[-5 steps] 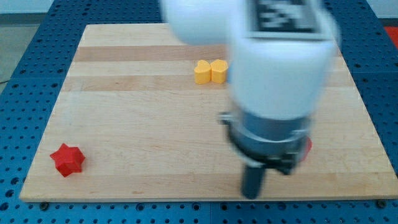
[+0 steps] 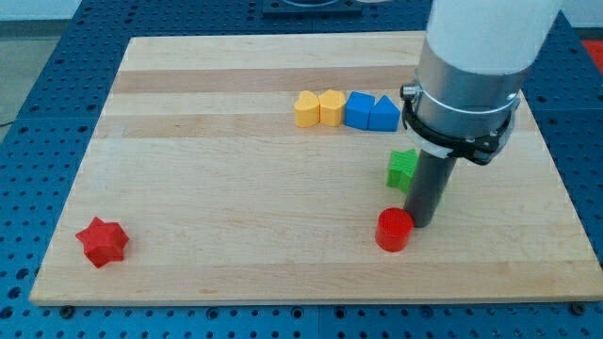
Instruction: Push the red circle towards left
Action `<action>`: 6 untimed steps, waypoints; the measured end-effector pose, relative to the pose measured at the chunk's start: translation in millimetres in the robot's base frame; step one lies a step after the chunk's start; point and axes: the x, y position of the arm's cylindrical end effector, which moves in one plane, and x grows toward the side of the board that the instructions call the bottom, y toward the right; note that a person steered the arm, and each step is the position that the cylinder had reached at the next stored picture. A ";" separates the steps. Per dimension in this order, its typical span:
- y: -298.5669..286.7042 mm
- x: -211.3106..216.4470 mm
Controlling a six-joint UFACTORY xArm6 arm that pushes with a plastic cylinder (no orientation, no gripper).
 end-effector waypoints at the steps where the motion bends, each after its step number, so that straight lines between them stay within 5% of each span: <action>1: -0.9 14.0; 2: 9.8 26.0; 4: -130.7 26.3; 6: -161.1 27.8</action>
